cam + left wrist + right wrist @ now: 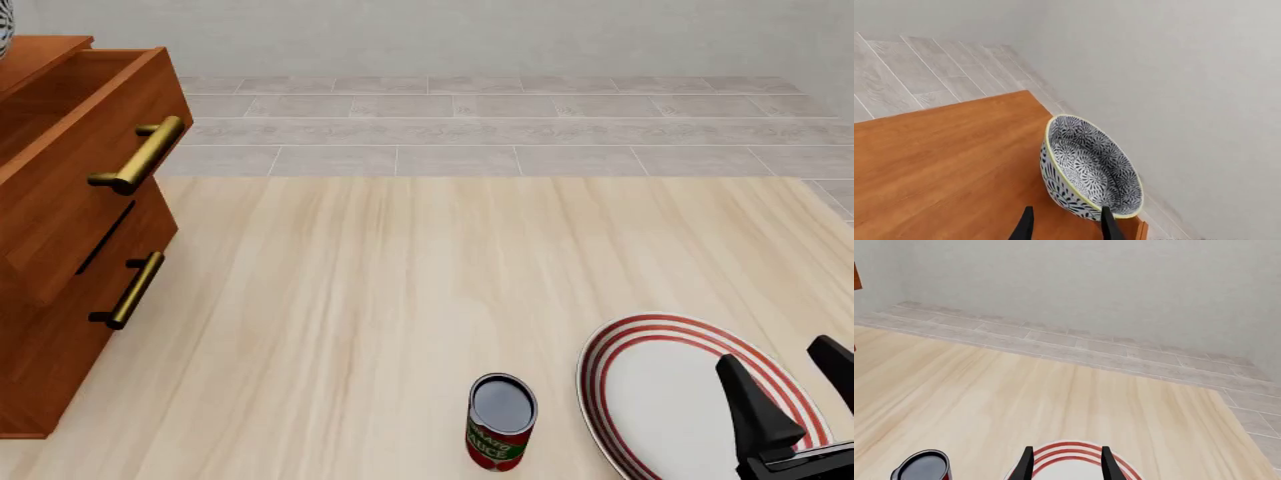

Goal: Put the bowl on top of the cabinet.

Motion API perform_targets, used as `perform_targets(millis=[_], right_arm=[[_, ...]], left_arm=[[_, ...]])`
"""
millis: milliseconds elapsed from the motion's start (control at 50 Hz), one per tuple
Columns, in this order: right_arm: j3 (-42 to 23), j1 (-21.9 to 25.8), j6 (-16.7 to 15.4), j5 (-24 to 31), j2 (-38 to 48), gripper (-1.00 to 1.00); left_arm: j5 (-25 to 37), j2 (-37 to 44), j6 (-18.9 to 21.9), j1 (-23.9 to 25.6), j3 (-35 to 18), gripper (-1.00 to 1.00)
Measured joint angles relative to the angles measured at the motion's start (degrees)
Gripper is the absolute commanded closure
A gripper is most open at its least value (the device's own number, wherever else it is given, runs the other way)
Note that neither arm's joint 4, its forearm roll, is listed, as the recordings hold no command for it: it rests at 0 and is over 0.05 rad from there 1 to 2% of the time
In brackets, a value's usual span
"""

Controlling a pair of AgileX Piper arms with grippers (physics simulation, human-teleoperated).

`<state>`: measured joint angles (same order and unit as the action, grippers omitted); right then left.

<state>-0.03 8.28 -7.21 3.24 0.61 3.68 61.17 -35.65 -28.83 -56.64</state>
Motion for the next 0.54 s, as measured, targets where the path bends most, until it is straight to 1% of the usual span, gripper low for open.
perform_targets(millis=[320, 540], right_arm=[[0.0, 0.0, 0.0, 0.1, -0.2, -1.0], [0.0, 0.0, 0.0, 0.2, -0.4, -1.0]], left_arm=[[1.0, -4.1, 0.3, 1.8, 1.8, -1.0], [0.6, -6.0, 0.8, 4.0, 4.0, -1.0]])
